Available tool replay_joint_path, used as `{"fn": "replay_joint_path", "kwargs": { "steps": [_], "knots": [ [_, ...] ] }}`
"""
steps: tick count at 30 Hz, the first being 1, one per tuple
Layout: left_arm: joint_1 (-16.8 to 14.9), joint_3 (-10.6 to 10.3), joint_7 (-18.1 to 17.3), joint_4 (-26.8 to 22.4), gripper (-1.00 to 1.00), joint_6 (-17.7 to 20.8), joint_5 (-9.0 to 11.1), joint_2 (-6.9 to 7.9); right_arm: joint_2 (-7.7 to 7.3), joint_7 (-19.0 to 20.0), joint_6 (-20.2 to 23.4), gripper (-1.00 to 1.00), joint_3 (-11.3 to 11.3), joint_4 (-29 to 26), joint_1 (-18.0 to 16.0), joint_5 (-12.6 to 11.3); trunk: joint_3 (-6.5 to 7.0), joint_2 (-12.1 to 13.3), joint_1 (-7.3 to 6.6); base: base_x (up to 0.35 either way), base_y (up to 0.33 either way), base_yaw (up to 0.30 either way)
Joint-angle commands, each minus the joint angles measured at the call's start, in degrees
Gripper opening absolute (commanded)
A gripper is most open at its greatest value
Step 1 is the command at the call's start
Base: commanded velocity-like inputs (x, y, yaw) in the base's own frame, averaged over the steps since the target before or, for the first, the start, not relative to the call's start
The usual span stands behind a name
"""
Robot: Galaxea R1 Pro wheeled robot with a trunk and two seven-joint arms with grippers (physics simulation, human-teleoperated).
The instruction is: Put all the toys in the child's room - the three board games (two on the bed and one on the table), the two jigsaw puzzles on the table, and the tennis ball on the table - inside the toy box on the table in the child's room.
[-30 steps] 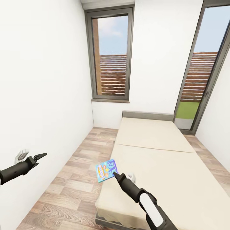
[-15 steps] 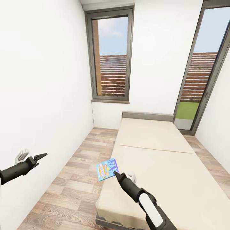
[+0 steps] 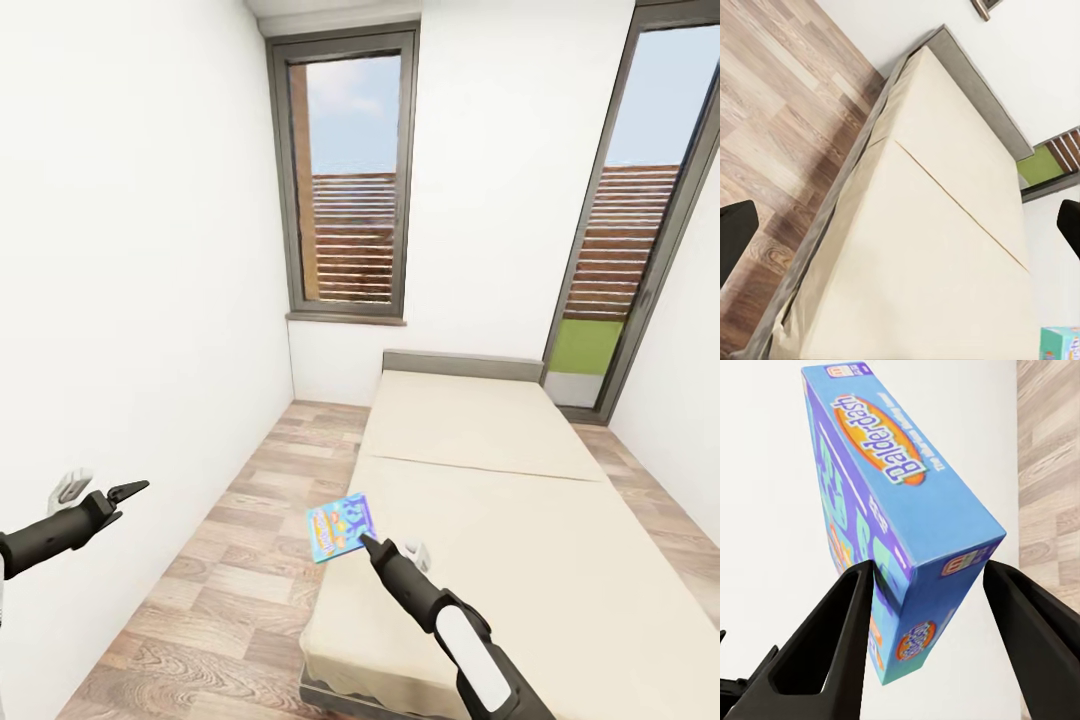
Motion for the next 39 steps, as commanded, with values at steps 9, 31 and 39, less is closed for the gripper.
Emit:
{"fn": "replay_joint_path", "kwargs": {
  "steps": [9, 31, 39],
  "knots": [
    [0.8, -2.9, 0.3, 1.1, 1.0, -1.6, -1.2, 0.23, -0.1, 0.3, 0.2, -1.0, -0.2, 0.0, 0.0, -0.5, 1.52, 3.5, -1.97, 0.0, 0.0, 0.0],
    [1.6, -3.3, 0.2, 3.0, 1.0, -5.5, -1.9, 0.63, 0.18, 0.1, 0.0, -1.0, 0.1, 0.2, -0.1, -0.4, 5.47, 12.4, -6.8, 0.0, 0.0, 0.0],
    [1.6, -3.4, -0.3, 3.0, 1.0, -5.5, -1.9, 0.64, 0.26, 0.1, 0.0, -1.0, 0.2, 0.3, -0.1, -0.4, 6.35, 13.6, -7.46, 0.0, 0.0, -0.146]
  ]
}}
